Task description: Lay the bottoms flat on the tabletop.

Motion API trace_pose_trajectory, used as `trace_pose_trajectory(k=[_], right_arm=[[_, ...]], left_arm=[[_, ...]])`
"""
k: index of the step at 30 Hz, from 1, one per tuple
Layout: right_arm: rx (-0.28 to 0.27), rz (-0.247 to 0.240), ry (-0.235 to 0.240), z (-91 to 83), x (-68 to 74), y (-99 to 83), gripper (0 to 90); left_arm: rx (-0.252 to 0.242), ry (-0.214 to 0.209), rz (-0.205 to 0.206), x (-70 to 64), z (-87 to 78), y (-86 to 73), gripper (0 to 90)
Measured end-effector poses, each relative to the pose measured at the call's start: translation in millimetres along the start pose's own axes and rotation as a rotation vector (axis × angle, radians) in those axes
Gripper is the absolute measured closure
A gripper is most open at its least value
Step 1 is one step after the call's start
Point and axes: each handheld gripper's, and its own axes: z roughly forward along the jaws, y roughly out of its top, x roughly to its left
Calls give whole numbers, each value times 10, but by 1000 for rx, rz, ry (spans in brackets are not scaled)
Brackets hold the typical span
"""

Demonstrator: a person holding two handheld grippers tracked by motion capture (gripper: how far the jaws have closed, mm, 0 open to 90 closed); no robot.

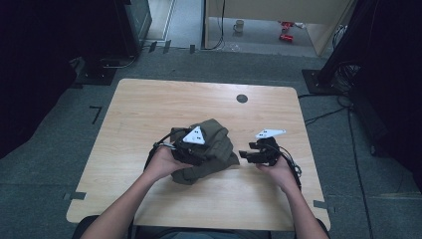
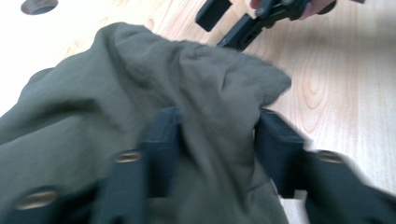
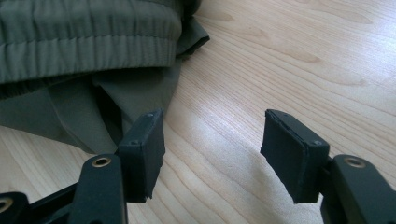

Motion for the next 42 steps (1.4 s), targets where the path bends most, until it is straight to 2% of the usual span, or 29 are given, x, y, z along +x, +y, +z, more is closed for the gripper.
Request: trace_pose_trajectory(k=[2, 5, 11, 12, 13, 15, 22, 28, 42], right_arm=[[-2, -1, 5, 0, 2, 1, 415], [-6, -3, 12, -3, 4, 3, 423], [-2, 9, 10, -5, -4, -2, 423], [-3, 11, 9, -9, -8, -6, 423], [-3, 11, 9, -9, -8, -6, 423], [-5, 15, 9, -12, -12, -10, 424], [-2, 18, 12, -4, -14, -15, 424], [3, 12, 11, 9, -8, -16, 424], [28, 1, 9, 54, -2, -28, 423]], left_arm=[[8, -9, -12, 30, -18, 4, 764], [2, -10, -20, 63, -86, 37, 882], [-27, -14, -46, 169, -247, 172, 900], [-41, -12, -59, 242, -314, 230, 900], [-41, -12, -59, 242, -314, 230, 900], [-48, -15, -85, 349, -385, 286, 900], [-50, 25, -123, 685, -561, 342, 900], [-73, 70, -183, 955, -695, 248, 900], [-111, 158, -328, 1470, -926, -215, 900]])
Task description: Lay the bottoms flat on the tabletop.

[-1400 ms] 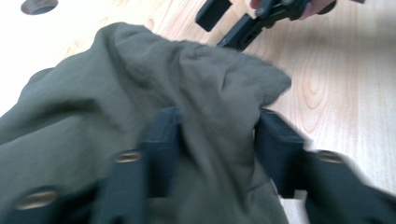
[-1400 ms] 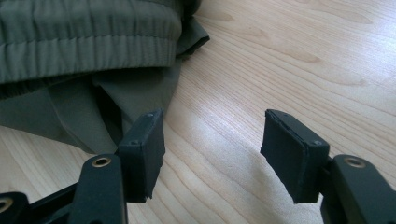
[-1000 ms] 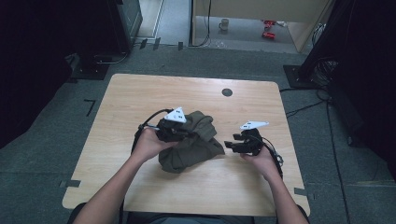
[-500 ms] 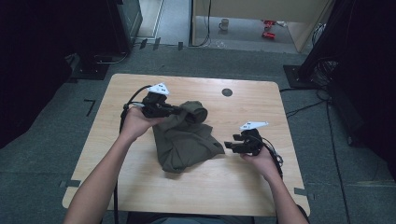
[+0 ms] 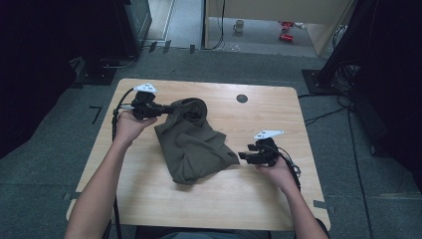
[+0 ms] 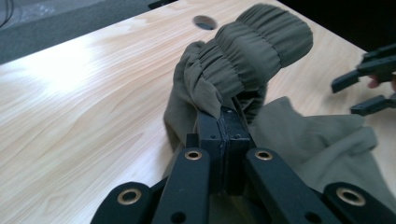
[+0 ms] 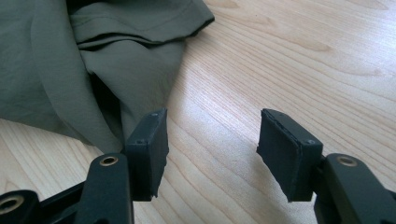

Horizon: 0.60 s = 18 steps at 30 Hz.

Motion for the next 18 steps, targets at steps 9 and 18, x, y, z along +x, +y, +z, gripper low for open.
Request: trace_pose_trajectory(k=[9, 18], right_arm=[[5, -3, -3, 22, -4, 0, 423], [3, -5, -4, 19, 3, 3, 423]], left_arm=[[-21, 40, -81, 298, -54, -162, 896], [7, 95, -139, 527, -69, -327, 835]])
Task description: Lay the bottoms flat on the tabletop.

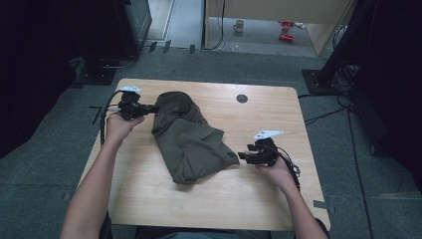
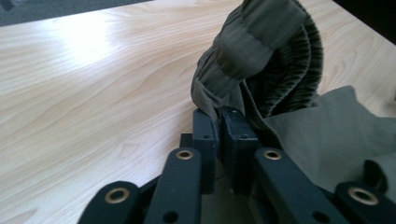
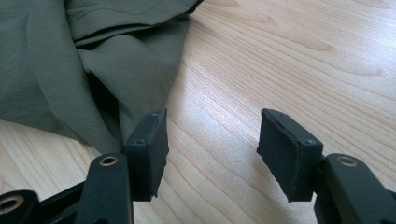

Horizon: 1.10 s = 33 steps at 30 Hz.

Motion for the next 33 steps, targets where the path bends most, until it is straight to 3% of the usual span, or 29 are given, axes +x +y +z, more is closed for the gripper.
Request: trace_pose_trajectory(k=[4, 8, 14, 22, 33], right_arm=[[-1, -1, -1, 2, 0, 1, 423], [-4, -1, -2, 1, 6, 5, 423], [-16, -2, -6, -1, 23, 20, 423], [-74, 27, 2, -44, 32, 90, 425], [-76, -31, 4, 3, 204, 292, 430]], left_arm=[[-21, 11, -19, 43, -50, -9, 716], [-61, 32, -12, 51, -170, 22, 644], [-72, 19, 10, -22, -303, 24, 631], [-52, -3, 47, -218, -282, -117, 612], [-40, -36, 77, -430, -253, -320, 610]])
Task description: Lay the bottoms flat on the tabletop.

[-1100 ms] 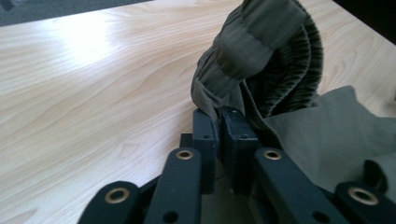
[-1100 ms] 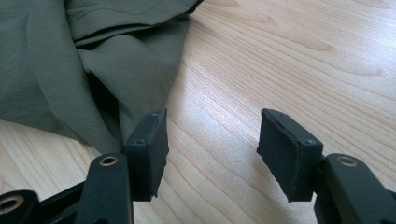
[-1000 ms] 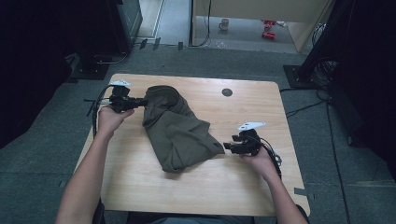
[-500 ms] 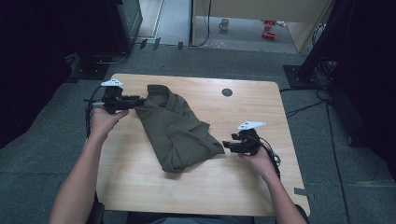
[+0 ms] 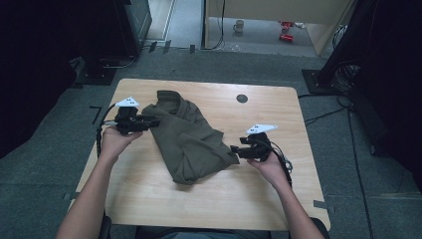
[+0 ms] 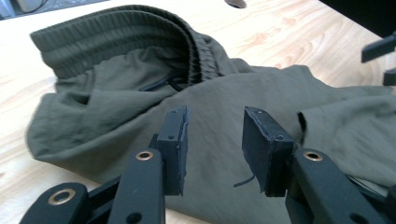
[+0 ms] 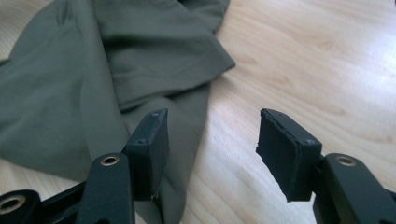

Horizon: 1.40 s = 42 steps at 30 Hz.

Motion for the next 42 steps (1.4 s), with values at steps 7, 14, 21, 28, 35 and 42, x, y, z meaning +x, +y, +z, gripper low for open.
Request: trace_pose_trajectory(k=[7, 14, 21, 28, 35, 42], right_arm=[[-14, 15, 26, 34, 89, 125, 428], [-32, -20, 28, 106, 238, 229, 455], [-55, -54, 38, 182, 386, 385, 472], [-50, -67, 68, 336, 498, 502, 478], [-17, -72, 110, 522, 604, 627, 514], [1, -98, 131, 718, 713, 694, 516]], left_arm=[[-13, -17, 2, -102, -19, -106, 610], [9, 7, 81, -229, 62, -239, 578], [13, -55, 81, -325, 164, -278, 578], [37, -82, 82, -402, 244, -341, 576], [63, -94, 113, -488, 394, -391, 575], [84, -131, 97, -534, 522, -455, 572]])
